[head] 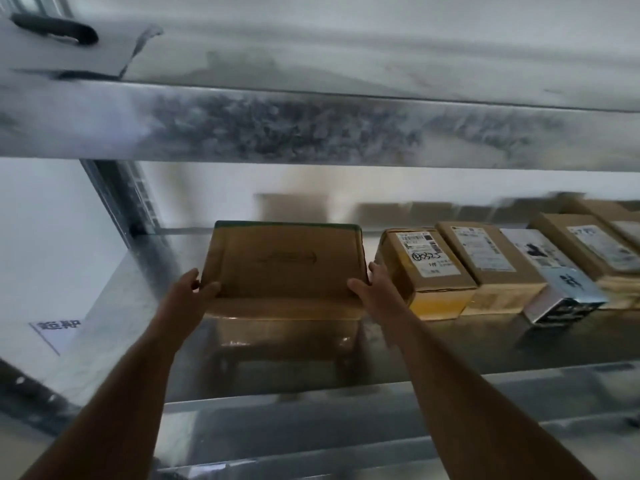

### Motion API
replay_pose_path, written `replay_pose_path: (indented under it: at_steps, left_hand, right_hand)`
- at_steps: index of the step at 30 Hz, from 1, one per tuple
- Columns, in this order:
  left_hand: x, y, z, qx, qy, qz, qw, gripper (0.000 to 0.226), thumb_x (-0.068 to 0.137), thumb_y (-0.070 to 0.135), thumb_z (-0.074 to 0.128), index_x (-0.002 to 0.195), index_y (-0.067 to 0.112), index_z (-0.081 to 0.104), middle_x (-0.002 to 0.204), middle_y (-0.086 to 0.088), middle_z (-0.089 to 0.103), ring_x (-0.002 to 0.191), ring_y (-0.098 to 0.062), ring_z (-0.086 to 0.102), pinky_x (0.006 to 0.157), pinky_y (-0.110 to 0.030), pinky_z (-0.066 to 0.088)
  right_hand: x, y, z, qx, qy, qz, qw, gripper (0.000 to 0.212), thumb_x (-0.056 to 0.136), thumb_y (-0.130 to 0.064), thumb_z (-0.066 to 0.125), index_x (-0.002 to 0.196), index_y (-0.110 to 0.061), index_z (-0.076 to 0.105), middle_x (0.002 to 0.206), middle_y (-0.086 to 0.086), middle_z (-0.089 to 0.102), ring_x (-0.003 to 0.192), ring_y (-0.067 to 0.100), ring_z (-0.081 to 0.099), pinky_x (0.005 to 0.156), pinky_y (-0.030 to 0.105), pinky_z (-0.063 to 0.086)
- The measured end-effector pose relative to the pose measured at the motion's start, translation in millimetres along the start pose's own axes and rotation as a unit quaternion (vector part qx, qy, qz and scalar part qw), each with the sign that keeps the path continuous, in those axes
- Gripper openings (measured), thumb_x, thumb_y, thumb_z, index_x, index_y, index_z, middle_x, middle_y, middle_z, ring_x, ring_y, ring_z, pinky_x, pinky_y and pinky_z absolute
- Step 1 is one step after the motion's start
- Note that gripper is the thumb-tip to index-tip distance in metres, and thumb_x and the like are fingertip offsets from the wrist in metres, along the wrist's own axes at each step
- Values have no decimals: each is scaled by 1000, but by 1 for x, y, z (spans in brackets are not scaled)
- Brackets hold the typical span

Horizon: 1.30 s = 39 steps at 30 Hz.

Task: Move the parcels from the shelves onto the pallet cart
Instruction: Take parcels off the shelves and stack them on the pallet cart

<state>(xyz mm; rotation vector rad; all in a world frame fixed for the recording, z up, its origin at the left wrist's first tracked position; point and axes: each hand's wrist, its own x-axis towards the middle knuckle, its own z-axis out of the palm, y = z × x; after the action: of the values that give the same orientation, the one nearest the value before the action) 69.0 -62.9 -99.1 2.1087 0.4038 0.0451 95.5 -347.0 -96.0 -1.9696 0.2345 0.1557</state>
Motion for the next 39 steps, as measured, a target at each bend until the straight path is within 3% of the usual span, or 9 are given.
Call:
replay_pose_path:
  at_steps: [3, 6, 9, 12, 17, 22, 26, 31, 39]
  left_hand:
    - [-25, 2, -3, -35, -18, -5, 999, 28, 93, 12, 53, 120, 4, 52, 105, -17, 61, 94, -30, 58, 86, -42, 46]
    - [-51, 3, -5, -62, -22, 17, 998, 33, 91, -1, 51, 124, 3, 49, 108, -19, 58, 100, -34, 56, 93, -48, 45]
    - [-76, 6, -10, -73, -4, 37, 997, 36, 91, -2, 50, 126, 8, 48, 111, -15, 57, 101, -29, 54, 93, -46, 44]
    - [-102, 9, -15, -101, 20, 58, 993, 36, 89, -1, 54, 123, 13, 52, 109, -11, 60, 100, -27, 56, 98, -47, 41]
    - [-145, 9, -12, -141, 25, 123, 982, 51, 85, 0, 61, 116, 40, 52, 97, 11, 68, 90, -3, 61, 82, -28, 43]
    - [-177, 23, 19, -143, -13, 166, 976, 62, 85, 8, 63, 133, 44, 45, 110, 6, 67, 105, -18, 62, 95, -45, 46]
    - [-206, 48, 59, -141, -53, 225, 963, 65, 88, 9, 57, 119, 65, 42, 108, 20, 64, 98, 1, 62, 68, -12, 51]
    - [-229, 81, 114, -153, -102, 249, 951, 59, 89, 1, 54, 133, 37, 37, 116, -1, 59, 102, -13, 60, 80, -25, 49]
    - [-254, 126, 215, -141, -114, 278, 943, 48, 86, 15, 63, 125, 38, 45, 108, 15, 60, 97, -2, 57, 78, -24, 45]
  right_hand:
    - [-14, 9, -2, 44, -37, -54, 997, 34, 88, -12, 56, 120, -19, 46, 105, -5, 57, 92, 9, 56, 62, 11, 44]
    - [-30, 15, -4, 61, -59, -78, 993, 38, 89, -12, 55, 111, -38, 38, 96, -21, 48, 85, -1, 52, 59, 9, 38]
    - [-46, 17, -9, 59, -59, -110, 990, 31, 88, -12, 54, 99, -37, 43, 95, -17, 52, 82, 1, 55, 59, 10, 41]
    - [-65, 19, -22, 69, -50, -170, 982, 36, 86, -6, 54, 106, -34, 44, 100, 2, 57, 87, 10, 59, 66, 18, 52]
    - [-102, 28, -58, 74, -32, -218, 973, 57, 87, -6, 56, 127, -38, 33, 110, -14, 49, 94, -2, 53, 68, 13, 46]
    - [-137, 49, -107, 105, 7, -251, 962, 62, 88, -7, 52, 141, -30, 30, 117, -6, 53, 100, 9, 56, 79, 32, 53]
    - [-161, 73, -152, 117, 33, -263, 957, 68, 87, -5, 53, 144, -29, 25, 122, -8, 46, 103, 8, 53, 81, 37, 55]
    - [-187, 109, -210, 113, 82, -245, 959, 79, 77, -26, 52, 148, -30, 18, 130, -3, 46, 111, 14, 53, 86, 34, 53]
    - [-228, 168, -302, 135, 191, -232, 944, 69, 80, -32, 55, 145, -24, 32, 130, -3, 53, 118, 12, 52, 83, 24, 52]
